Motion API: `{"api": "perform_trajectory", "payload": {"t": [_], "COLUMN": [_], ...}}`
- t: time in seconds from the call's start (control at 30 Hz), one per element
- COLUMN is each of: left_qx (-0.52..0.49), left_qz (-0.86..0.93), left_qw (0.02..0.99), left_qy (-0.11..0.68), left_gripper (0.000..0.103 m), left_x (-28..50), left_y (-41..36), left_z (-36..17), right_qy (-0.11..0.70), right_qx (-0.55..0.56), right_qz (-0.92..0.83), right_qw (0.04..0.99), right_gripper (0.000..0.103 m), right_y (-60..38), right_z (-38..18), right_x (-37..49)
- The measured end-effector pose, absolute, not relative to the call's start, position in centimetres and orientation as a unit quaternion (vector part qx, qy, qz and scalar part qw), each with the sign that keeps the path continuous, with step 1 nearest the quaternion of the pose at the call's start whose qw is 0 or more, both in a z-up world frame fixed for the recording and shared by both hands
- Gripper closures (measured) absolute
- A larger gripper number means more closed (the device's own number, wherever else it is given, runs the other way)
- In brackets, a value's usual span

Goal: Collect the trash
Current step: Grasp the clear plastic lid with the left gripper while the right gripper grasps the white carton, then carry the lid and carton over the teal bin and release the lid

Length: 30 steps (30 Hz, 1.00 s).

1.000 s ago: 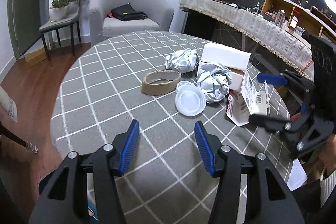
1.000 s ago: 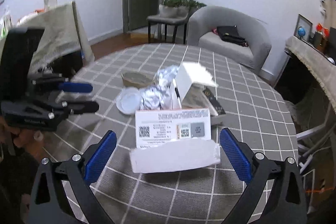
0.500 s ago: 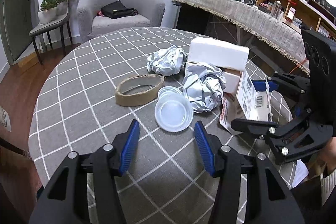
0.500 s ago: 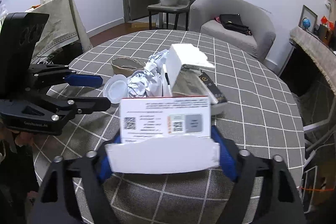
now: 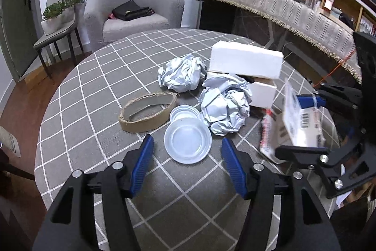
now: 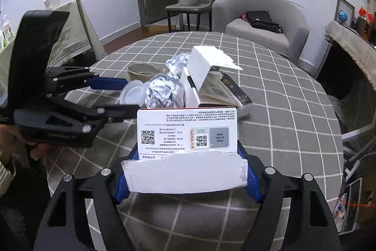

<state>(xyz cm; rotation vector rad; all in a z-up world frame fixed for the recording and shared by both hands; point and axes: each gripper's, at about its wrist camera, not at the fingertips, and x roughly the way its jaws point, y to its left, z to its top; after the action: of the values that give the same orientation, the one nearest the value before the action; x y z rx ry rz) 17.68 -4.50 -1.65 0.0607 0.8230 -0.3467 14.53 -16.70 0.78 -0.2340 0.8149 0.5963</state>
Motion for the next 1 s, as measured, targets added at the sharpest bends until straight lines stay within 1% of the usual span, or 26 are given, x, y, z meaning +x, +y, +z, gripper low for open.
{"api": "perform_trajectory", "payload": {"t": [0.07,0.13,0.2,0.53,1.0], "left_qx": [0.031,0.038,0.042,0.021,-0.038], "left_qz": [-0.165,-0.156,-0.151,-0.150,-0.110], "left_qw": [0.900,0.901,0.902,0.907,0.917], "left_qy": [0.402,0.403,0.402,0.392,0.381], "left_gripper": [0.043,0.054,0.061,0.061,0.061], "left_x": [17.9,18.1,18.0,16.4,12.9], "left_y": [-4.4,-4.6,-4.6,-3.7,2.3], "left_z": [-1.8,-1.9,-1.8,-1.7,-0.8], "right_qy": [0.391,0.392,0.394,0.381,0.370], "right_qx": [-0.109,-0.104,-0.097,-0.080,-0.072], "right_qz": [0.283,0.284,0.287,0.287,0.301], "right_qw": [0.869,0.869,0.868,0.875,0.876], "right_gripper": [0.027,0.027,0.027,0.027,0.027], "right_y": [-17.2,-17.8,-18.3,-17.4,-13.1], "right_z": [0.8,0.8,0.8,1.7,2.0], "right_x": [14.3,14.1,13.9,13.2,12.2]}}
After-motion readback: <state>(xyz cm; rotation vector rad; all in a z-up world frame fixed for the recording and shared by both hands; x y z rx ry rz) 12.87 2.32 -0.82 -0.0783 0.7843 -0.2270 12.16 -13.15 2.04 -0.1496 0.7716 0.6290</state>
